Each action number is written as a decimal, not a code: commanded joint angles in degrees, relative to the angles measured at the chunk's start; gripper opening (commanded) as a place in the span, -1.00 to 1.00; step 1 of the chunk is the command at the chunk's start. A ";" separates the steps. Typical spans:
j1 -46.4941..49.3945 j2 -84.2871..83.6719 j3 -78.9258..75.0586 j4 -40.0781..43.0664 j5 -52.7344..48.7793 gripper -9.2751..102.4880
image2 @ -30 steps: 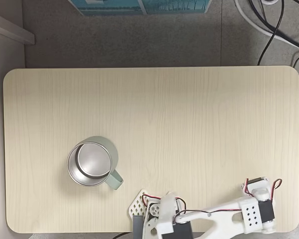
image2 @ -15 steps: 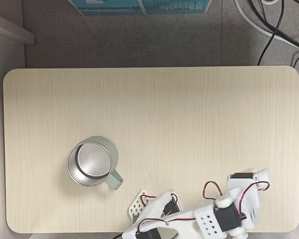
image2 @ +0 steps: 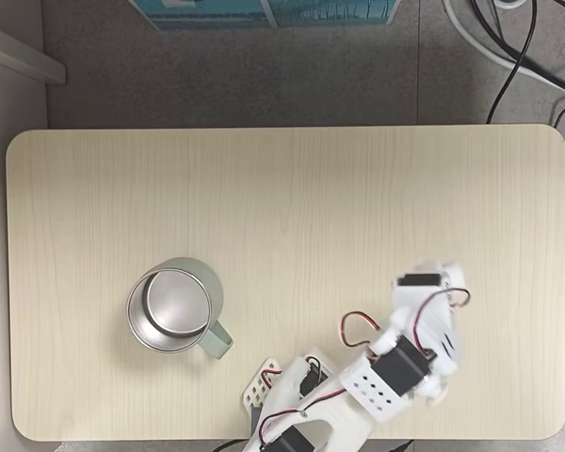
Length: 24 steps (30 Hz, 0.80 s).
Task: Grasp a dressing and put it in the cup.
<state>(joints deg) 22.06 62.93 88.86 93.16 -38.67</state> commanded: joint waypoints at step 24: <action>-72.77 -5.89 -2.20 8.96 14.94 -0.84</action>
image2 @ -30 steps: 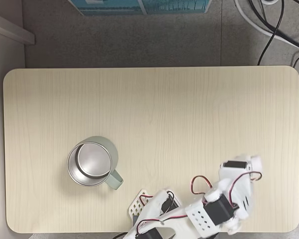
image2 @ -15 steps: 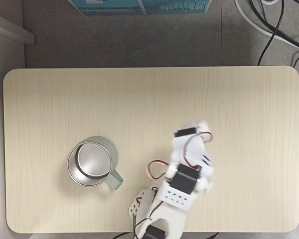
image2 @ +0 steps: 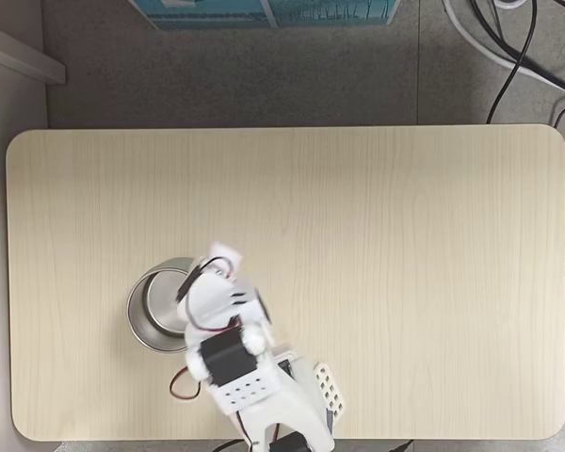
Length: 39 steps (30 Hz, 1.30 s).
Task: Grasp a dressing and put it in the cup.
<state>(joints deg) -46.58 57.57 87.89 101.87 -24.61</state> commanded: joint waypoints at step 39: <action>-14.59 2.11 -9.58 -6.15 5.80 -0.39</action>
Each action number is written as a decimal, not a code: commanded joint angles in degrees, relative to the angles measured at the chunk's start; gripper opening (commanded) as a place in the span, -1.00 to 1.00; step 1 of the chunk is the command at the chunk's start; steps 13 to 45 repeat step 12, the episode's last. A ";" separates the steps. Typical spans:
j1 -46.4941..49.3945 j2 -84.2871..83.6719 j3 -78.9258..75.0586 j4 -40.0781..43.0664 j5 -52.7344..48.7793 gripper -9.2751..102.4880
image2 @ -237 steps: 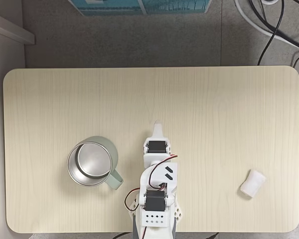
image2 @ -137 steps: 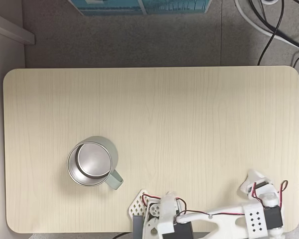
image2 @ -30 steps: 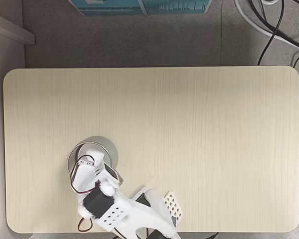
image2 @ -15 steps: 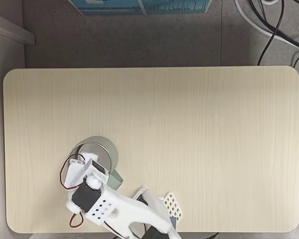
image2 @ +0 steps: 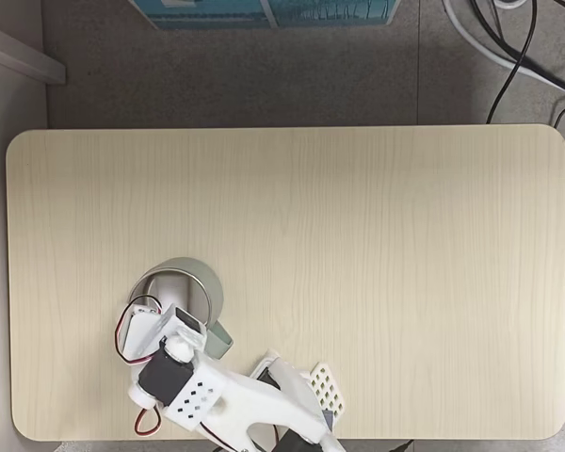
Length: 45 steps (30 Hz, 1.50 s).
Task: Grasp a dressing and put it in the cup.
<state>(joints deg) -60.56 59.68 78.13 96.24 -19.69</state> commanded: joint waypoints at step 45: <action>-0.88 0.18 0.26 -0.53 1.14 -0.39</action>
